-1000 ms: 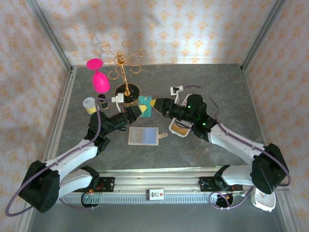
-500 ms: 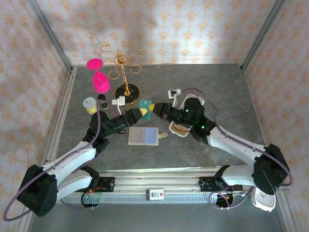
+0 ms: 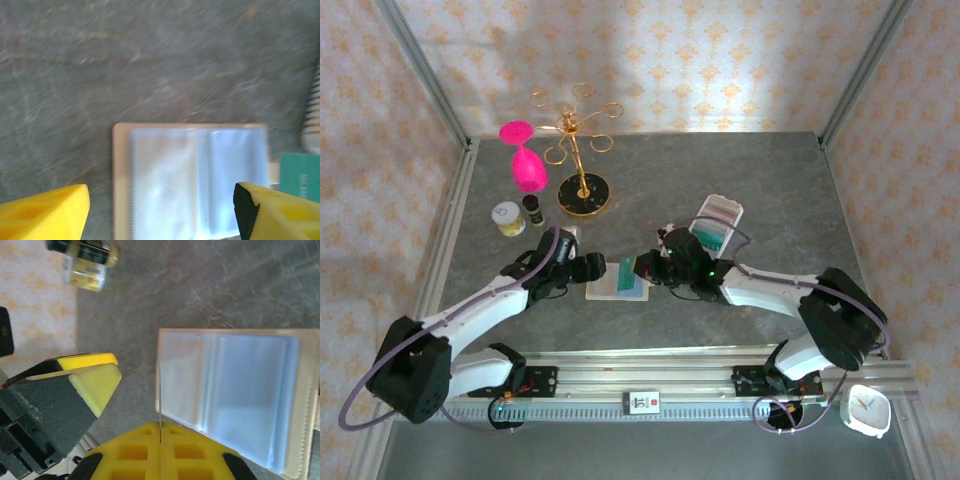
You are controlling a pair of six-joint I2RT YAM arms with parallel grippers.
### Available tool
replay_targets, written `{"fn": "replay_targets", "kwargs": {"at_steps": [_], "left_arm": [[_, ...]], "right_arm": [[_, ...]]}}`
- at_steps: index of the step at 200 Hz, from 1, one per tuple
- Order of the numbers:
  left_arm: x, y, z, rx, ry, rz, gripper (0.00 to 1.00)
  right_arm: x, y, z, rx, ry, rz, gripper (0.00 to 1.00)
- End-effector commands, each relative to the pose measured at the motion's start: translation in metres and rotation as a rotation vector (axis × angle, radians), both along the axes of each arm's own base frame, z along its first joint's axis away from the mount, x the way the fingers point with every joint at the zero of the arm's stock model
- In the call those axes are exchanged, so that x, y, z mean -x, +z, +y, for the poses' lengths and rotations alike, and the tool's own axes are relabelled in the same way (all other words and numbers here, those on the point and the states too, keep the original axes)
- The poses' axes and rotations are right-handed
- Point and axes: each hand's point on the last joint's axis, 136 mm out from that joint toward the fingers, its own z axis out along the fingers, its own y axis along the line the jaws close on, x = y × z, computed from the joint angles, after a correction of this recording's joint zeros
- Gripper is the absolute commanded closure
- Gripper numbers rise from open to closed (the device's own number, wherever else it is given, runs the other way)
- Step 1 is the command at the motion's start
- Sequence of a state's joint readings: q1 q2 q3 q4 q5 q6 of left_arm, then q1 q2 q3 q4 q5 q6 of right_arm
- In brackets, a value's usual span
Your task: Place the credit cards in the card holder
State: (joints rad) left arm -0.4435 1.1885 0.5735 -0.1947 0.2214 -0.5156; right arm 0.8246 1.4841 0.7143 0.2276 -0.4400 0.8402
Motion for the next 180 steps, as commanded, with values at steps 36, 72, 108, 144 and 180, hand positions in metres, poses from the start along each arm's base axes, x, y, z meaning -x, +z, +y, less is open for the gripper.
{"fn": "replay_targets", "kwargs": {"at_steps": [36, 72, 108, 144, 180], "left_arm": [[0.002, -0.026, -0.005, -0.181, -0.088, 0.075, 0.27], [0.003, -0.038, 0.001, -0.249, -0.091, 0.116, 0.32], [0.006, -0.043, -0.009, -0.213, -0.124, 0.143, 0.34], [0.013, -0.058, -0.01, -0.232, -0.145, 0.201, 0.42], [0.021, -0.066, -0.002, -0.263, -0.146, 0.227, 0.54]], "right_arm": [[-0.01, -0.021, 0.019, 0.047, 0.021, -0.014, 1.0], [-0.013, -0.027, 0.025, 0.049, 0.025, -0.006, 1.0], [-0.017, -0.028, 0.027, 0.058, 0.028, -0.017, 1.0], [-0.019, -0.031, 0.028, 0.074, 0.026, -0.024, 1.0], [-0.025, -0.031, 0.025, 0.084, -0.004, -0.042, 1.0]]}}
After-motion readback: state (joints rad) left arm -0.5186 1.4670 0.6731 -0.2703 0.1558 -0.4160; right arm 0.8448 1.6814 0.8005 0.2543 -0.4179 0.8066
